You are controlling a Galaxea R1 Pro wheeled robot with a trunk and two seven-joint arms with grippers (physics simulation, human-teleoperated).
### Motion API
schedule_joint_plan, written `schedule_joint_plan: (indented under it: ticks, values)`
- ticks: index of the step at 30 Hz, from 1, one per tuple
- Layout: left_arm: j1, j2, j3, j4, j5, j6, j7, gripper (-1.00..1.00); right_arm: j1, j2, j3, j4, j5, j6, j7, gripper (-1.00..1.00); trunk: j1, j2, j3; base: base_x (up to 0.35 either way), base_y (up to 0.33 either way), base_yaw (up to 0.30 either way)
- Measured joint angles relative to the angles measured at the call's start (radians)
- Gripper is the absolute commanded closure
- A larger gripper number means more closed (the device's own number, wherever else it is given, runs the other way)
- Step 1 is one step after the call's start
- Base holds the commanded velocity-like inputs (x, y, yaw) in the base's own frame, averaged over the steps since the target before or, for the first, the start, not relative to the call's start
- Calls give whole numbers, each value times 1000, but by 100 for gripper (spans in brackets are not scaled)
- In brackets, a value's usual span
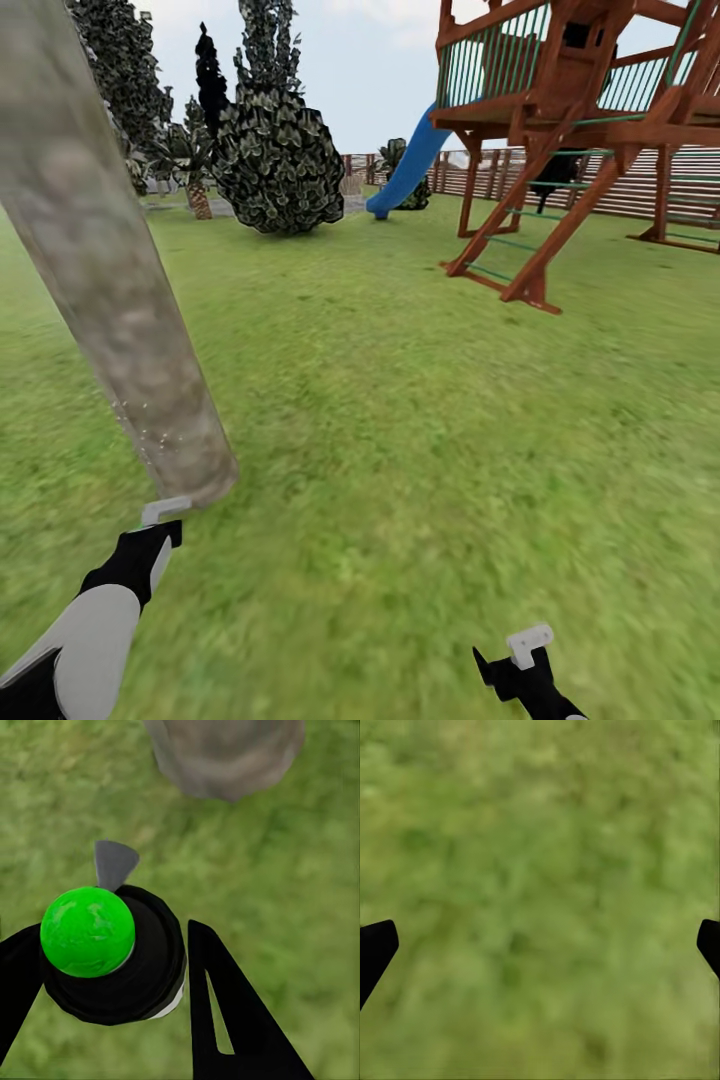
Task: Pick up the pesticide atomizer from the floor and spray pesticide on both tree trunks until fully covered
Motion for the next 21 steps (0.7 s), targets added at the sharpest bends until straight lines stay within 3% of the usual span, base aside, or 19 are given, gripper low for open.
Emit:
schedule_joint_plan:
  ticks: [5, 15, 21]
  values:
    - [0, 0, 0, 0, 0, 0, 0, 100, 0, 0, 0, 0, 0, 0, 0, -100, 0, 0, 0, 236, -187, 238]
    - [0, 0, 0, 0, 0, 0, 0, 100, 0, 0, 0, 0, 0, 0, 0, -100, 0, 0, 0, 235, -188, 22]
    - [0, -2, -3, 0, 0, 1, 0, 100, 0, 0, 0, 0, 0, 0, 0, -100, 0, 0, 0, 195, -214, 239]
